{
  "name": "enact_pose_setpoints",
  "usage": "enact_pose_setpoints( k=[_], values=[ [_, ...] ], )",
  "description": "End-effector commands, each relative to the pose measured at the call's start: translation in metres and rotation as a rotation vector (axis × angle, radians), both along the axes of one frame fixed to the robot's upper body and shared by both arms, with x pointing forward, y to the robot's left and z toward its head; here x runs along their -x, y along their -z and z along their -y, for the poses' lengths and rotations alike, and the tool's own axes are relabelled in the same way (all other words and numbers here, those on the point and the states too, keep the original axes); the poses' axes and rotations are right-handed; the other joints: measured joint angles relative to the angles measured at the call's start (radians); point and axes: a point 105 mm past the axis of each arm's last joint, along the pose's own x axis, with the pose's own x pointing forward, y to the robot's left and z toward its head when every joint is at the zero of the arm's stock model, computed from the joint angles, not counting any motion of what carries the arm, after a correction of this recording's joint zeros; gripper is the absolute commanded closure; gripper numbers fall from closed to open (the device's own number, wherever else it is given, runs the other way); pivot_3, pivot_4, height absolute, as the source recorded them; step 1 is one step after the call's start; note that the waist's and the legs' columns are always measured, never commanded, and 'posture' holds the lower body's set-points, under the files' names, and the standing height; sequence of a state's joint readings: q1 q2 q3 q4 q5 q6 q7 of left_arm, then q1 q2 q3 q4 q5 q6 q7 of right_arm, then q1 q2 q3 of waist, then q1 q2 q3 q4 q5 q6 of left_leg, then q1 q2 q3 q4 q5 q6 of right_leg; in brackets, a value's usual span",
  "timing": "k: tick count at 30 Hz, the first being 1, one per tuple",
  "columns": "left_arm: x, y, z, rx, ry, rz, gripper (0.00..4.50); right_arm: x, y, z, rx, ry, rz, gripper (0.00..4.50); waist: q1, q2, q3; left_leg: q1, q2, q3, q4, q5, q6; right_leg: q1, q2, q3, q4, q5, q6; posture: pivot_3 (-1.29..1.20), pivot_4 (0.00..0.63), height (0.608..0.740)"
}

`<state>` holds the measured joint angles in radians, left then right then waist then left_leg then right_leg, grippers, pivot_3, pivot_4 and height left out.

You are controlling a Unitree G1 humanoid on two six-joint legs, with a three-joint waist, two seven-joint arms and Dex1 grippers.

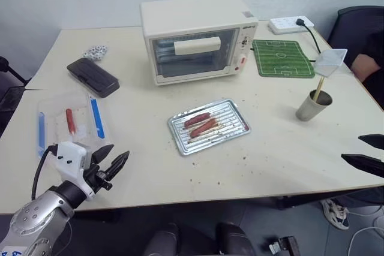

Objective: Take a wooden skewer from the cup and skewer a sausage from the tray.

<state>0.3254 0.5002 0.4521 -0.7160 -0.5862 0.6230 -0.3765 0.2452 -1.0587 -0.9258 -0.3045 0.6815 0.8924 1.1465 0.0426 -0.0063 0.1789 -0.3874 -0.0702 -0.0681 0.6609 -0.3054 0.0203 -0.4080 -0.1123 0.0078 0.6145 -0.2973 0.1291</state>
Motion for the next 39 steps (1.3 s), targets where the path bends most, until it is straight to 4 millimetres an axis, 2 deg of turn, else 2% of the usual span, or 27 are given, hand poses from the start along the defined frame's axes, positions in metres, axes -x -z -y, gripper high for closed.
enact_pose_setpoints(
  k=[1,14,17,22,28,34,39],
  values=[
    [-0.001,-0.005,0.001,-0.018,0.020,0.032,1.92,-0.004,-0.013,-0.002,0.020,0.002,0.072,0.00,0.002,0.000,0.000,0.000,0.000,0.000,0.000,0.000,0.000,0.000,0.000,0.000,0.000,0.000,0.000,0.00,0.150,0.740],
    [-0.006,-0.005,0.007,0.031,0.062,0.032,1.92,-0.012,-0.009,-0.005,0.014,0.066,0.110,0.00,0.010,0.000,0.000,-0.001,0.000,-0.001,0.000,0.000,0.000,0.000,0.000,0.000,-0.001,0.000,0.000,0.00,0.150,0.740],
    [-0.007,-0.007,0.012,0.045,0.116,0.031,1.36,-0.014,-0.010,-0.005,0.006,0.095,0.116,0.00,0.010,0.000,0.000,-0.001,0.000,-0.001,0.000,0.000,0.000,0.000,0.000,0.000,-0.001,0.000,0.000,0.00,0.150,0.740],
    [-0.017,-0.016,0.025,0.074,0.241,0.023,0.01,-0.020,-0.013,0.003,0.050,0.182,0.168,0.00,0.010,0.000,0.000,0.000,0.000,-0.001,0.000,0.000,0.000,0.000,0.000,0.000,-0.001,0.000,0.000,0.00,0.150,0.740],
    [-0.028,-0.048,0.057,0.107,0.549,0.029,0.01,-0.048,-0.026,0.029,0.046,0.400,0.292,0.00,0.005,0.001,0.000,0.000,-0.001,-0.001,0.000,0.002,-0.003,0.000,0.000,0.000,-0.001,0.001,0.001,0.00,0.150,0.740],
    [-0.032,-0.081,0.099,0.072,0.868,0.051,0.01,-0.087,-0.036,0.040,0.030,0.536,0.369,0.00,-0.011,0.001,0.000,-0.001,-0.002,-0.001,-0.003,0.006,-0.007,-0.001,0.000,-0.001,0.000,0.001,0.001,0.00,0.150,0.740],
    [-0.044,-0.101,0.132,0.091,0.996,0.090,0.01,-0.124,-0.036,0.046,0.037,0.621,0.398,0.00,-0.025,0.001,0.000,0.000,-0.004,0.000,-0.006,0.008,-0.007,-0.003,0.002,-0.001,0.000,0.001,0.001,0.00,0.150,0.740]
  ],
)
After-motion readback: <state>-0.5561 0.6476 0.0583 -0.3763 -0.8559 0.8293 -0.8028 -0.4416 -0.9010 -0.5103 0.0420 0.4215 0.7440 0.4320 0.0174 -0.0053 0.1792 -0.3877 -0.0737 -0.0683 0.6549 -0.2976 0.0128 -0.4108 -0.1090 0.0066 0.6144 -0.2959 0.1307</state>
